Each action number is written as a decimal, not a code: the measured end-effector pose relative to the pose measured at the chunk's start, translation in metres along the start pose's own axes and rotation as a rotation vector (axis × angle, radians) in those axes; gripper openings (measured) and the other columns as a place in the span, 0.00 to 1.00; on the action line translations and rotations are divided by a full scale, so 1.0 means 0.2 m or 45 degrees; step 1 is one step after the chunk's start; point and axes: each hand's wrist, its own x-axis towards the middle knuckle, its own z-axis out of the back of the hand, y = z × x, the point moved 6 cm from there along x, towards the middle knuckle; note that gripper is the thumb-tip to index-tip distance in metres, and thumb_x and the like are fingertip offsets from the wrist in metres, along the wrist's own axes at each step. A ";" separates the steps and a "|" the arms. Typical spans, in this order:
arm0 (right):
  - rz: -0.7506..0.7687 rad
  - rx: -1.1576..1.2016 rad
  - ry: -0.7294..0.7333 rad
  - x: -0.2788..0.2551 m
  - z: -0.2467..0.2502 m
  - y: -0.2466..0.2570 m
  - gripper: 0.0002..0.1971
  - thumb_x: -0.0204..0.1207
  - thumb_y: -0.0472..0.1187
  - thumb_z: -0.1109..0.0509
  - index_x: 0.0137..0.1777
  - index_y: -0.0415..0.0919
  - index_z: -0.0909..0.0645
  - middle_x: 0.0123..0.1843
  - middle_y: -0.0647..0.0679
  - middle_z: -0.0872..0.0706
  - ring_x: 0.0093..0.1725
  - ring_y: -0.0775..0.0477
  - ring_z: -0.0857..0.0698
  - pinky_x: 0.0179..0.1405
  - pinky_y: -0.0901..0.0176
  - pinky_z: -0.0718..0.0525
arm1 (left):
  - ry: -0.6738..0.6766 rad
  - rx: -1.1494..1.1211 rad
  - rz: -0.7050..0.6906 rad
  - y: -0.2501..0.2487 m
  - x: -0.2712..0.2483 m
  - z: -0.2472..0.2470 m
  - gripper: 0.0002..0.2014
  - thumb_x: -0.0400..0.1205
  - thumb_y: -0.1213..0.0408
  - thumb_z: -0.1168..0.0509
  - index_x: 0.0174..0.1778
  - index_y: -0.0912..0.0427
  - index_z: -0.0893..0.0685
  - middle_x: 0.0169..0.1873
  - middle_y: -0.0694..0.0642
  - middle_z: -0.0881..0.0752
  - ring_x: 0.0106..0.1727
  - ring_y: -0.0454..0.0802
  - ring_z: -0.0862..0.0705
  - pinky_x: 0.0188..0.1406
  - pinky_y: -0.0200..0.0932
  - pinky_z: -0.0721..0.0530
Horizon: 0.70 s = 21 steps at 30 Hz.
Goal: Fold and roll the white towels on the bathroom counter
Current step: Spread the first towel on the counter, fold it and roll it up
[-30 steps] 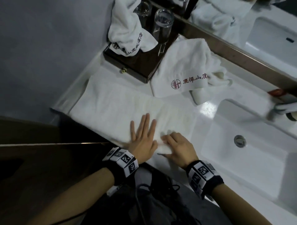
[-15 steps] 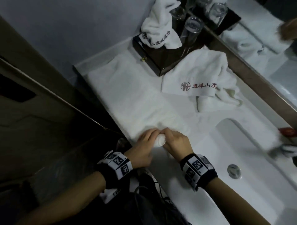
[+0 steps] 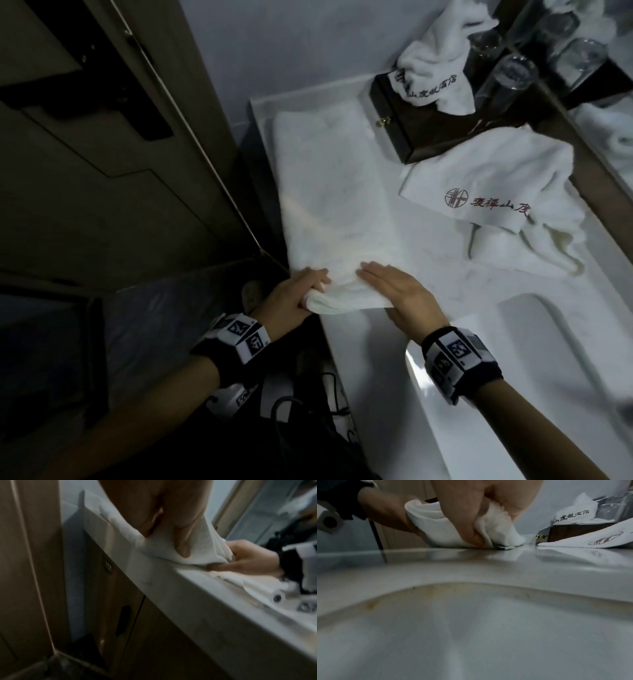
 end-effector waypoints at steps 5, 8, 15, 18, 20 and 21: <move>-0.022 0.162 0.066 -0.03 0.01 0.01 0.38 0.66 0.18 0.40 0.77 0.43 0.34 0.81 0.49 0.36 0.80 0.48 0.34 0.79 0.60 0.37 | 0.070 0.732 -0.246 -0.14 -0.06 -0.13 0.29 0.64 0.68 0.23 0.61 0.67 0.21 0.66 0.67 0.21 0.70 0.62 0.23 0.69 0.58 0.25; -0.093 0.160 0.098 -0.03 0.04 -0.03 0.39 0.67 0.19 0.39 0.77 0.47 0.34 0.80 0.52 0.34 0.76 0.45 0.28 0.65 0.49 0.20 | 0.041 0.963 -0.167 -0.13 -0.04 -0.19 0.33 0.64 0.72 0.24 0.67 0.68 0.23 0.69 0.64 0.22 0.70 0.61 0.23 0.67 0.66 0.24; 0.094 0.148 0.102 -0.06 0.03 -0.09 0.37 0.65 0.19 0.33 0.74 0.44 0.28 0.76 0.53 0.30 0.80 0.47 0.41 0.82 0.62 0.47 | 0.162 1.086 -0.164 -0.04 -0.09 -0.21 0.36 0.72 0.76 0.36 0.77 0.63 0.39 0.79 0.59 0.37 0.80 0.57 0.38 0.78 0.61 0.38; -0.037 0.524 0.003 -0.05 0.04 -0.12 0.20 0.69 0.31 0.25 0.63 0.39 0.17 0.67 0.51 0.19 0.77 0.48 0.32 0.78 0.73 0.42 | 0.213 0.826 -0.204 -0.01 -0.09 -0.22 0.33 0.79 0.75 0.43 0.80 0.59 0.47 0.82 0.55 0.48 0.83 0.55 0.53 0.83 0.55 0.57; -0.215 0.736 0.023 -0.04 0.04 -0.16 0.20 0.64 0.35 0.21 0.58 0.41 0.14 0.62 0.54 0.16 0.74 0.53 0.26 0.74 0.77 0.40 | 0.127 0.626 -0.206 -0.02 -0.09 -0.18 0.27 0.80 0.70 0.40 0.77 0.57 0.35 0.76 0.61 0.33 0.79 0.56 0.40 0.80 0.49 0.44; -0.297 0.778 0.050 -0.03 0.04 -0.18 0.20 0.64 0.36 0.20 0.57 0.44 0.14 0.60 0.55 0.14 0.72 0.55 0.24 0.73 0.75 0.37 | 0.072 0.560 -0.218 -0.03 -0.09 -0.14 0.25 0.80 0.68 0.37 0.74 0.57 0.30 0.68 0.62 0.25 0.71 0.53 0.34 0.73 0.44 0.37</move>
